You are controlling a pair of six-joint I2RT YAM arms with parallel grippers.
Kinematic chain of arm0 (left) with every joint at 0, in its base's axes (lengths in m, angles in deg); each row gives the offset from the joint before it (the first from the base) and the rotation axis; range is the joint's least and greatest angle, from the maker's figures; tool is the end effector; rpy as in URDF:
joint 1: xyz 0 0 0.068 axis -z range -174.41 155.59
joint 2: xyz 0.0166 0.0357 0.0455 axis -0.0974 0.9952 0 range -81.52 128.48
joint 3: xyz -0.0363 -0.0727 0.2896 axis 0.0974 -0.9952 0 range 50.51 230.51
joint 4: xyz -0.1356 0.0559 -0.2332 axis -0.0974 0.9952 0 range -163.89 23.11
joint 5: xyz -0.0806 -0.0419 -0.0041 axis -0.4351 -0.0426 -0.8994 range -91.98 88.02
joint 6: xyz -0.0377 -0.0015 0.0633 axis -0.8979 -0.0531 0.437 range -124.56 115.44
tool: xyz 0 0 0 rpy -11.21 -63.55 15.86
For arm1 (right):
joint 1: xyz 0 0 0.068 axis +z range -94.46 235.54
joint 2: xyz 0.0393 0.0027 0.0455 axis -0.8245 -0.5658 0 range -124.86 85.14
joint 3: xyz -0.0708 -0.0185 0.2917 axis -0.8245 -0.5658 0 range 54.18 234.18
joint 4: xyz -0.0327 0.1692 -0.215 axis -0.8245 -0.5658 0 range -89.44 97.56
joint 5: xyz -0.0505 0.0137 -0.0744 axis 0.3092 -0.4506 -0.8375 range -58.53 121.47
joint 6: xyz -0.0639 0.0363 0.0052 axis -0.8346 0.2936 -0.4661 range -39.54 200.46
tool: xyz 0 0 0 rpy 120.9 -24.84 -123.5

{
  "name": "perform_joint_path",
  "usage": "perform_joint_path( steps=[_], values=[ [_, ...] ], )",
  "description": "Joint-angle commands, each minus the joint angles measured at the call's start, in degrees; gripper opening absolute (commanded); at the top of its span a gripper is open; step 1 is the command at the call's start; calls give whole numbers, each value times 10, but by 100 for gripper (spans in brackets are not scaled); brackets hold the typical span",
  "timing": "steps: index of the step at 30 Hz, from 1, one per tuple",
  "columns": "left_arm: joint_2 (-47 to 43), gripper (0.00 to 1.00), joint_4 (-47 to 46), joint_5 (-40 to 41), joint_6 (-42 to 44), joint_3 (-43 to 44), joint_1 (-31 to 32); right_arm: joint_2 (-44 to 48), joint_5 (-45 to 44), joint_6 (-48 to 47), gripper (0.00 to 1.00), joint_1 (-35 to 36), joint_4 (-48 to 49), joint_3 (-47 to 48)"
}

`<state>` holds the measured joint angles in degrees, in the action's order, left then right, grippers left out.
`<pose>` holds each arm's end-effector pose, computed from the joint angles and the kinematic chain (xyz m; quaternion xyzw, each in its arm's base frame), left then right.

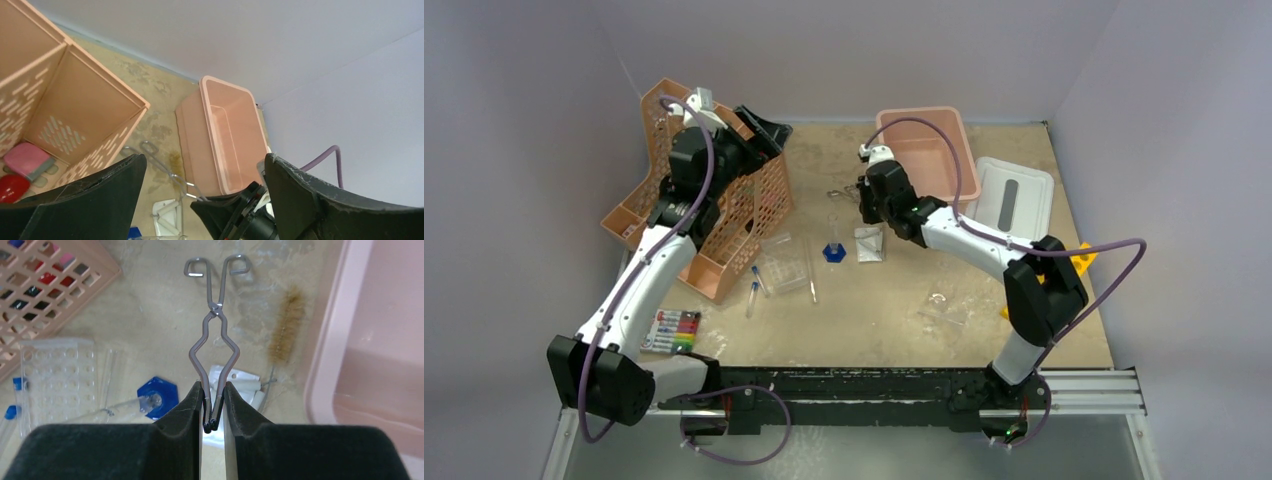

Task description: Organize the chemistry lab equipment

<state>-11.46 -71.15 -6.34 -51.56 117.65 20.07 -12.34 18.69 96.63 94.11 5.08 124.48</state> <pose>0.3063 -0.0838 0.4221 -0.1829 0.7182 -0.3670 0.5622 0.3473 0.2595 0.2721 -0.1120 0.8536 0.1442 0.4878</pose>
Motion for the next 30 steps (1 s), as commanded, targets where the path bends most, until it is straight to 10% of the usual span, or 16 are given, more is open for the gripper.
perform_joint_path(
  steps=[1, 30],
  values=[
    [15, 88, 11, 34, -47, 1, 18, 9, 14, -1, 0, -20, 53, 32],
    [245, 76, 92, 47, -138, 134, 113, -46, 46, 43, 0, -73, 126, 75]
  ],
)
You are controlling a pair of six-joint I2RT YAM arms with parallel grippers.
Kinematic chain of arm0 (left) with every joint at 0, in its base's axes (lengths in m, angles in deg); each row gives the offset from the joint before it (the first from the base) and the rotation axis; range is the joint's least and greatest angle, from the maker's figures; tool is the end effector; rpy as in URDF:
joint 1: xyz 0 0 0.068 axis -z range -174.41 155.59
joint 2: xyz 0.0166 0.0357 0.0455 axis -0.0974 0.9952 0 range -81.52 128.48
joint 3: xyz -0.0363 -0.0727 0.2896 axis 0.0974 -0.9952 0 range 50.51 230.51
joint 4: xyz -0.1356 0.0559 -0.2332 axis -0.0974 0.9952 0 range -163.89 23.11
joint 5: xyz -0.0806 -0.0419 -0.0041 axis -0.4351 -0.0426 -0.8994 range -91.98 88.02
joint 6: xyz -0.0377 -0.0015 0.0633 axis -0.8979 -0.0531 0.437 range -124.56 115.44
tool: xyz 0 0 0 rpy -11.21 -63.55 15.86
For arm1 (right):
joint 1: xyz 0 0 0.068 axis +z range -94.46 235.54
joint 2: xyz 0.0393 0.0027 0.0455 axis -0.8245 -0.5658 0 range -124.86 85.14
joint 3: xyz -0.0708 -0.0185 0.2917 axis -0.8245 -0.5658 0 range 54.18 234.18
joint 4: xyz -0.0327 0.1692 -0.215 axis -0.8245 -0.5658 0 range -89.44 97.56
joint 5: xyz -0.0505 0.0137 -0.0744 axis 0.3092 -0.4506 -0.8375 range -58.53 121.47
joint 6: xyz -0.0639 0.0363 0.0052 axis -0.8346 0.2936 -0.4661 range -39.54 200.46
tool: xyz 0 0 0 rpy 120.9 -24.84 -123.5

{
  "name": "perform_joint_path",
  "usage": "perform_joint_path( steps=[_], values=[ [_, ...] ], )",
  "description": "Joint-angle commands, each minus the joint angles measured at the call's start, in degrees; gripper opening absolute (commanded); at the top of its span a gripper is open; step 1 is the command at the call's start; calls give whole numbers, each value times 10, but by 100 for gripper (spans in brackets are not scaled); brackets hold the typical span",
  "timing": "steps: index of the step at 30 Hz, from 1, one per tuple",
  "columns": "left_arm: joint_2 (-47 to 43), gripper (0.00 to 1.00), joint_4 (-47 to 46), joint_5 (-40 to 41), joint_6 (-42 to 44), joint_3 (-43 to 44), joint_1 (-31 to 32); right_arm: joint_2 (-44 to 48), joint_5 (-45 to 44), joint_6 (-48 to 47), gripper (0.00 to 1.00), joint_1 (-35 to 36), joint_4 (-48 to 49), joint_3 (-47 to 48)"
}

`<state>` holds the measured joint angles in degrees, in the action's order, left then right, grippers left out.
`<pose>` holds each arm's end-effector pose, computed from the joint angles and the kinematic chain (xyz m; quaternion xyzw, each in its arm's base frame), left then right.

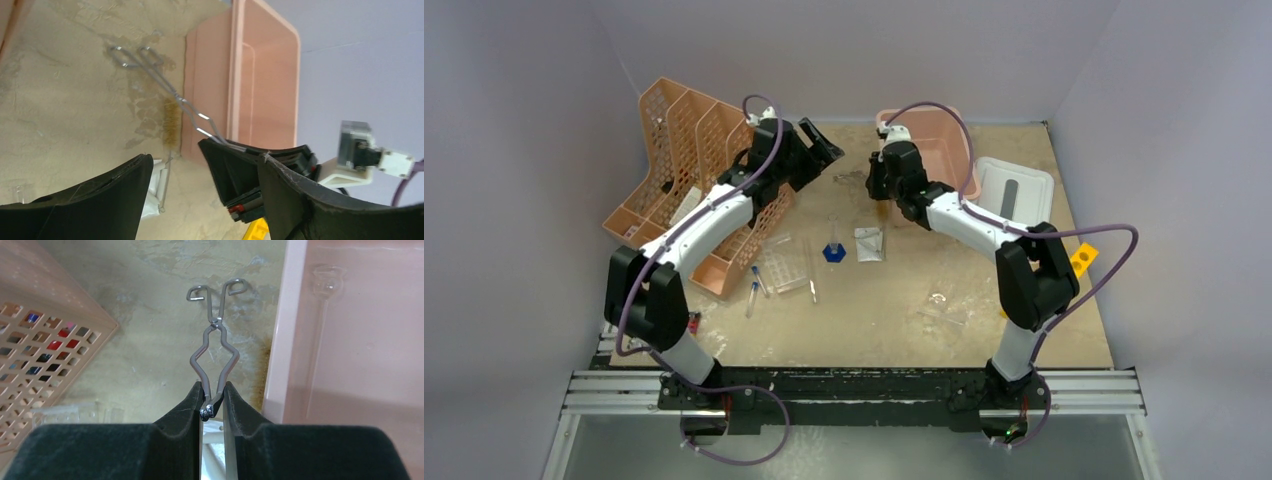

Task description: Organize the chemistry lab equipment

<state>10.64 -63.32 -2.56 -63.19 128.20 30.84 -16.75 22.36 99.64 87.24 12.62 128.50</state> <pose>0.3802 -0.1798 0.3418 -0.2397 0.8088 -0.3620 0.3966 0.3992 0.2350 0.2813 -0.0466 0.8287 0.1783 0.5285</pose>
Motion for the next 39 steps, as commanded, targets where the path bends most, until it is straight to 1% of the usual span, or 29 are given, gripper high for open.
perform_joint_path(
  steps=[1, 9, 16, 19, 25, 28, 31, 36, 39],
  values=[
    [31, 75, 15, 9, -24, 31, 7, -4, 10, 14, 0, -5, 53, 35],
    [65, 72, 3, 10, -26, 49, 34, 4, 15, 22, 0, -4, 59, 29],
    [120, 72, -18, 23, -68, 73, 61, 9, 12, 40, 0, -5, 61, 15],
    [146, 72, -8, 39, -73, 92, 67, 12, 12, 41, 0, -5, 62, 13],
    [163, 70, -13, 97, -94, 98, 67, 25, 11, 41, 0, -5, 65, -4],
    [175, 70, -23, 110, -107, 103, 67, 30, 9, 42, 0, -5, 67, -14],
    [195, 70, -26, 101, -112, 118, 68, 36, 9, 42, 0, -5, 71, -21],
    [222, 63, -25, 99, -118, 131, 72, 44, 10, 42, 0, -5, 76, -30],
    [232, 54, -28, 88, -126, 132, 74, 52, 6, 40, 0, -4, 79, -41]
  ],
)
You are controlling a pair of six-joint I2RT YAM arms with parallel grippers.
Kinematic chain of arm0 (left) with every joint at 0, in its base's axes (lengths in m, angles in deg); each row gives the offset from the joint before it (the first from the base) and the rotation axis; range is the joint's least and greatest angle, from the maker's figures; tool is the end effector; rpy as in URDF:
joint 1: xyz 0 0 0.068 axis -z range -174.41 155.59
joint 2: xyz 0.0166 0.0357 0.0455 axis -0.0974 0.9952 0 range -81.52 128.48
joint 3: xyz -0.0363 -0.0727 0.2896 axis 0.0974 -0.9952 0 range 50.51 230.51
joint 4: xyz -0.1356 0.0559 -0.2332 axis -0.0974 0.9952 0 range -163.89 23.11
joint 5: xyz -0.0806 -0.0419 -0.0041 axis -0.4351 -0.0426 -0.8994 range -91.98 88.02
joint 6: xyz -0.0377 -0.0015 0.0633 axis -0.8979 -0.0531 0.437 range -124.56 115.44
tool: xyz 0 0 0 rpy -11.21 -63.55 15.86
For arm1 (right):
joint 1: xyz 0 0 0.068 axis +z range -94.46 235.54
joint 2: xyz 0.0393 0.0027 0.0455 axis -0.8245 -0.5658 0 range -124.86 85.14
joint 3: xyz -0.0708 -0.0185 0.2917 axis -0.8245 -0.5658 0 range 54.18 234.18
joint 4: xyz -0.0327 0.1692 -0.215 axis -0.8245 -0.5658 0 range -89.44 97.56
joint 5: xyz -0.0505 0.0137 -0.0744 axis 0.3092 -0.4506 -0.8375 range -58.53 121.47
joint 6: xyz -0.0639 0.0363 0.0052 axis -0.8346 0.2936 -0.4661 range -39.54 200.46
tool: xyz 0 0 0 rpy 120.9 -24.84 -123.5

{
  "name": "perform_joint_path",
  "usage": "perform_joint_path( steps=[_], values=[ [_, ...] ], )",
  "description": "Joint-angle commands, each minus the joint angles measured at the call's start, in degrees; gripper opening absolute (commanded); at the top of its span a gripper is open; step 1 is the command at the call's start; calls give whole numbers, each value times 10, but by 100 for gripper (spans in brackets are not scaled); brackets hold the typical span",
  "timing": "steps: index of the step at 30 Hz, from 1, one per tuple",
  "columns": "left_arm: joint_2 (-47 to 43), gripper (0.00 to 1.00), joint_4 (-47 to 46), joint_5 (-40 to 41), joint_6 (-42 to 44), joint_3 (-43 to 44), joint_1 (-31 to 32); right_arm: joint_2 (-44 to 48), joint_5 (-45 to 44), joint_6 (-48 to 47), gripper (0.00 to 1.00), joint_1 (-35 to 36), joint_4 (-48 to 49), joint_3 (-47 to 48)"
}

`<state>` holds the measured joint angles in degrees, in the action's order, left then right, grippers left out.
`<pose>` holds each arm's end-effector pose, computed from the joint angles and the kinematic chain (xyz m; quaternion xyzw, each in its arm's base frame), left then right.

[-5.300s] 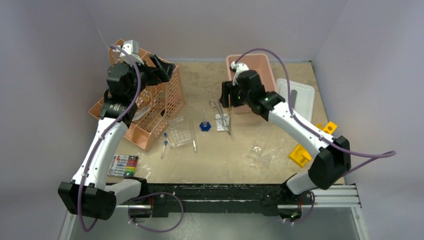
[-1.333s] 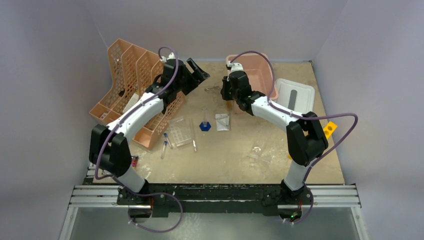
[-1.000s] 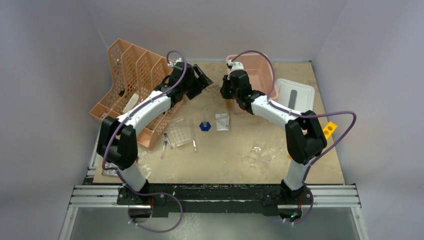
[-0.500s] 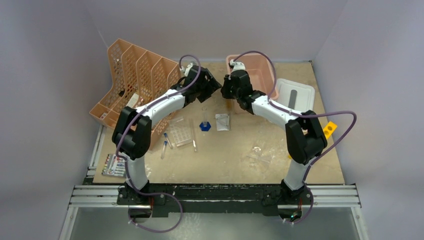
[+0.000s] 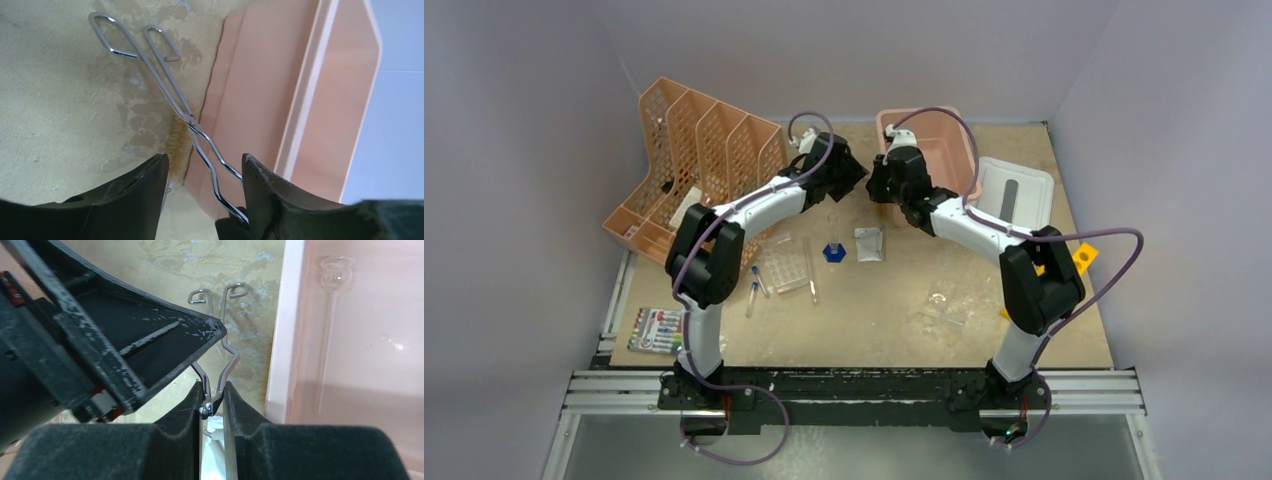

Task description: Organize the chemistry lab equipment

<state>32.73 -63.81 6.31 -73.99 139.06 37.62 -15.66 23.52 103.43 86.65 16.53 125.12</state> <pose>0.4371 -0.2628 0.2429 -0.3159 0.8304 -0.3110 0.3375 0.3952 0.2285 0.2756 -0.0191 0.8223 0.2065 0.5300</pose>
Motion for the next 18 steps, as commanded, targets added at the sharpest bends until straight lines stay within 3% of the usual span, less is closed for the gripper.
perform_joint_path(
  steps=[1, 12, 18],
  values=[
    [13, 50, -26, -5, -21, 22, 7, 44, -3, 0, 0, 1, 43, -10],
    [35, 27, -43, -31, -36, 30, 7, 65, 20, -24, 0, 1, 71, -48],
    [47, 5, -40, -46, -40, 43, 6, 79, 31, -37, 0, 1, 85, -63]
  ],
)
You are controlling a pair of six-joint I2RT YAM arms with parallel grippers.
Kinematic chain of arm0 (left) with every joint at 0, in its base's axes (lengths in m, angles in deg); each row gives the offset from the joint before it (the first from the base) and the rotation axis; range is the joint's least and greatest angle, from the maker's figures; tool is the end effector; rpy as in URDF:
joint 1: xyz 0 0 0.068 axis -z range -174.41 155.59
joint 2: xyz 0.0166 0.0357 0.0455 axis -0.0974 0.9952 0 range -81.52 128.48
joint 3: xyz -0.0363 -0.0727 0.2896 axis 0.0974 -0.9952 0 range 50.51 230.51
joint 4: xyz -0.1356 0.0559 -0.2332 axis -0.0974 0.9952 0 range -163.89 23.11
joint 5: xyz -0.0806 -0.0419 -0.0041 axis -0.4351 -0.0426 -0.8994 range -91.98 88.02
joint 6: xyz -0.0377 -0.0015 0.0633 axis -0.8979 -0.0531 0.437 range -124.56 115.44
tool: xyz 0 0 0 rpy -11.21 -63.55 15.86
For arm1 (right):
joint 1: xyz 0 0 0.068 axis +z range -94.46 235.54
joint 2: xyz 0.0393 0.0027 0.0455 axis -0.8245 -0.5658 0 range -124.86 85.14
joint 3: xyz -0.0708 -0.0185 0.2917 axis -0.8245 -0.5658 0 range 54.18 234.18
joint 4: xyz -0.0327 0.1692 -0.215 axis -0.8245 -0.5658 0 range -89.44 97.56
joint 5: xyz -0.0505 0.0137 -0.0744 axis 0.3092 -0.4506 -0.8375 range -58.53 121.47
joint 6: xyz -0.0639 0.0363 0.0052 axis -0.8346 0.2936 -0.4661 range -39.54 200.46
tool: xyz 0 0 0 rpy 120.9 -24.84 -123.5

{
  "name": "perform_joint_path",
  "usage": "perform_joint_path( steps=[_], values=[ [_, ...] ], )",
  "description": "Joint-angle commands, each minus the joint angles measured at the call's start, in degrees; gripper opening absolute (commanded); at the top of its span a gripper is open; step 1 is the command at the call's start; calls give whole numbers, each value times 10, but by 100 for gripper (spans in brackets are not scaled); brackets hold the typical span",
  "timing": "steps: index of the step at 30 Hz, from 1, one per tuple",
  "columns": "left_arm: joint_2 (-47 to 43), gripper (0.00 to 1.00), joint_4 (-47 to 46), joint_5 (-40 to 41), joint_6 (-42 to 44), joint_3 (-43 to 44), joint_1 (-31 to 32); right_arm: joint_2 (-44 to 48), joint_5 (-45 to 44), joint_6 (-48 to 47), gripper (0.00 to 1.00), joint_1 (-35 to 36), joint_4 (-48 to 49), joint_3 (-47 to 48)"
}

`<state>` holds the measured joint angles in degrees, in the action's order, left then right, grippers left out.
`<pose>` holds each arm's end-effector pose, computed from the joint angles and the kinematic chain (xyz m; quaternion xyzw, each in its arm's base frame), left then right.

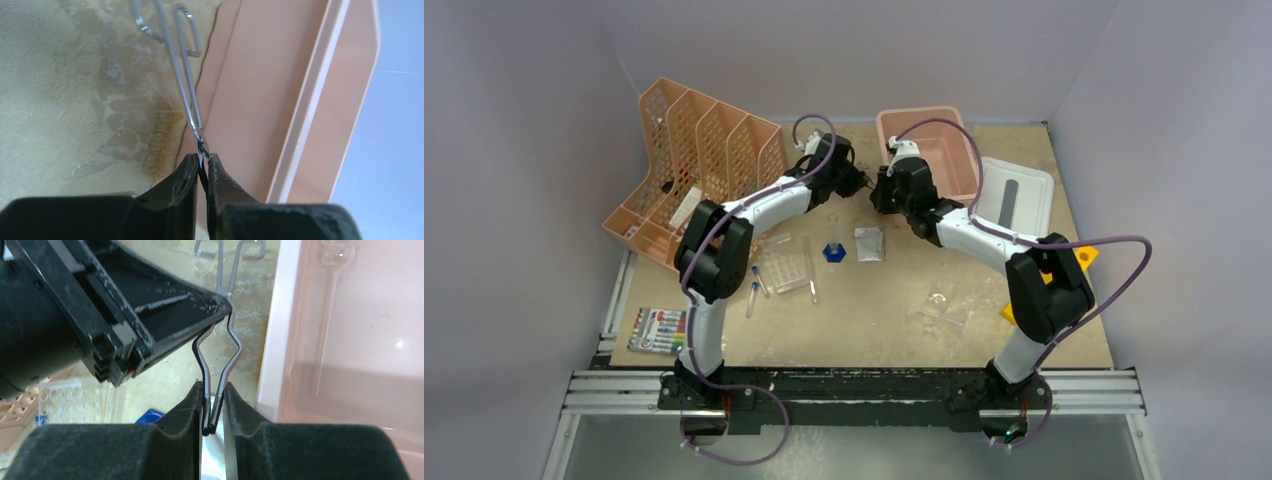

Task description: Organize the chemistry lab equipment

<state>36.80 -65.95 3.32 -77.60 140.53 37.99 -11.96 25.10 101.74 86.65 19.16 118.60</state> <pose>0.4467 -0.2766 0.2209 -0.3291 0.8283 -0.3343 0.3064 0.3748 0.2182 0.2656 -0.0392 0.8229 0.2084 0.5272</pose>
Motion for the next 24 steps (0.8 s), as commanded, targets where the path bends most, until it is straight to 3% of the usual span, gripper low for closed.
perform_joint_path(
  steps=[1, 7, 11, 16, 18, 24],
  values=[
    [7, 0, -18, -17, -4, 29, 2, 44, 18, -23, 0, 1, 57, 3],
    [-12, 0, -7, 5, 16, 27, 2, 61, 29, -29, 0, 1, 52, 0],
    [-29, 0, 1, 17, 40, 25, 2, 76, 26, -23, 33, 1, 35, 6],
    [-67, 0, 13, 45, 89, 25, 2, 130, 43, -24, 59, 1, 32, -12],
    [-83, 0, 15, 58, 107, 26, 2, 160, 55, -18, 65, -1, 39, -28],
    [-133, 0, -6, 46, 160, 20, 2, 221, 54, 36, 66, -15, 42, -39]
  ],
)
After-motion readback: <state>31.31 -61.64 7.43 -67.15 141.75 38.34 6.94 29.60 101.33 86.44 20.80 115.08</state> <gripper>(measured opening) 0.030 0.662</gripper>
